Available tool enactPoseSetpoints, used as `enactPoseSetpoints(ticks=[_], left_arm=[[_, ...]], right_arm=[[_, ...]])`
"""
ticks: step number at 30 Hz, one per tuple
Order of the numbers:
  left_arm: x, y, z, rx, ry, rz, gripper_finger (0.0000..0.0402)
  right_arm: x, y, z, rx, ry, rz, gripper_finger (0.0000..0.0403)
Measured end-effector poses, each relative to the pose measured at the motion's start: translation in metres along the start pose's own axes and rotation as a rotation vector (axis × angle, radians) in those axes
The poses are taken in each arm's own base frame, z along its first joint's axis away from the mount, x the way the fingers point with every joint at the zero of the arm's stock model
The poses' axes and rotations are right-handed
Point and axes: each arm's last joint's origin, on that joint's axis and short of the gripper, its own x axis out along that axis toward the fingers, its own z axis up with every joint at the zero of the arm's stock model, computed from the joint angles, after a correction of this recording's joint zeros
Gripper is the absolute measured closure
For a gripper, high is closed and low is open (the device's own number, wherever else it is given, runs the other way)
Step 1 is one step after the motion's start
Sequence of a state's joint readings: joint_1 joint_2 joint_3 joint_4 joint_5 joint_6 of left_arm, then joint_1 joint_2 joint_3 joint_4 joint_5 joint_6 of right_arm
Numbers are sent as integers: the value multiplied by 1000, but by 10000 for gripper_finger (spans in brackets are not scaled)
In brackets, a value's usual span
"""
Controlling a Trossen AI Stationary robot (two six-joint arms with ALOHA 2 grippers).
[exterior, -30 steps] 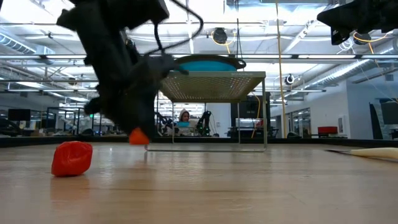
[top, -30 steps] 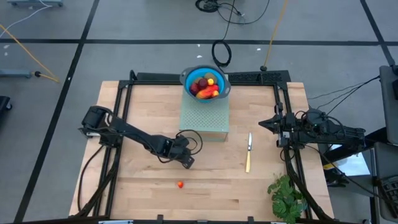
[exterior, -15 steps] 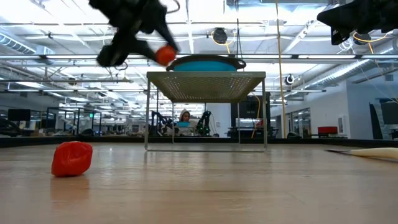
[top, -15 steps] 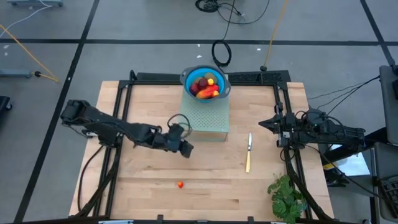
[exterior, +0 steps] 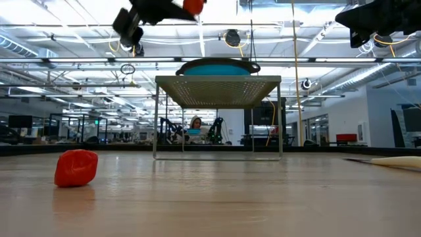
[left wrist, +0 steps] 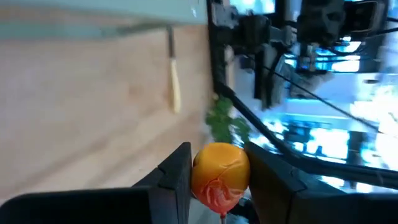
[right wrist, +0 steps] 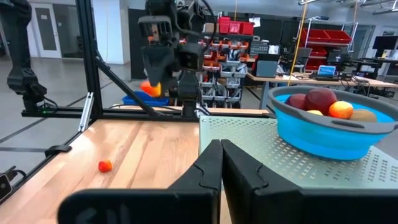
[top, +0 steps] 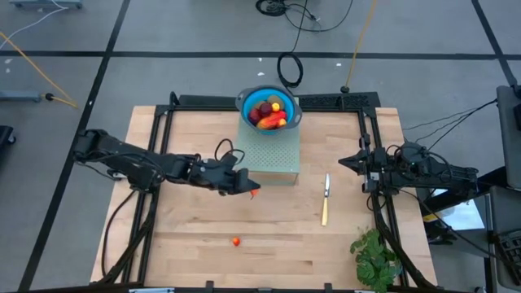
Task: Pick & Place Fruit
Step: Put the peach into the blue strainer bowl on the shelf
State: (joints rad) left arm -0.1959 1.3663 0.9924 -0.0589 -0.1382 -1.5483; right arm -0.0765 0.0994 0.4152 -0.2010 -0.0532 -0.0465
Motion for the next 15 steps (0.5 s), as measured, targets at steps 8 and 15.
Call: enactPoseSetpoints(ticks=[8,15], left_arm=[[-1,-14,-2,-124,100,-136,277],[-6,-33,-5,-85,139,-341,277]], right_arm=[[0,0,0,-3,0,0,403],[0,0,0,-3,2,0,403]])
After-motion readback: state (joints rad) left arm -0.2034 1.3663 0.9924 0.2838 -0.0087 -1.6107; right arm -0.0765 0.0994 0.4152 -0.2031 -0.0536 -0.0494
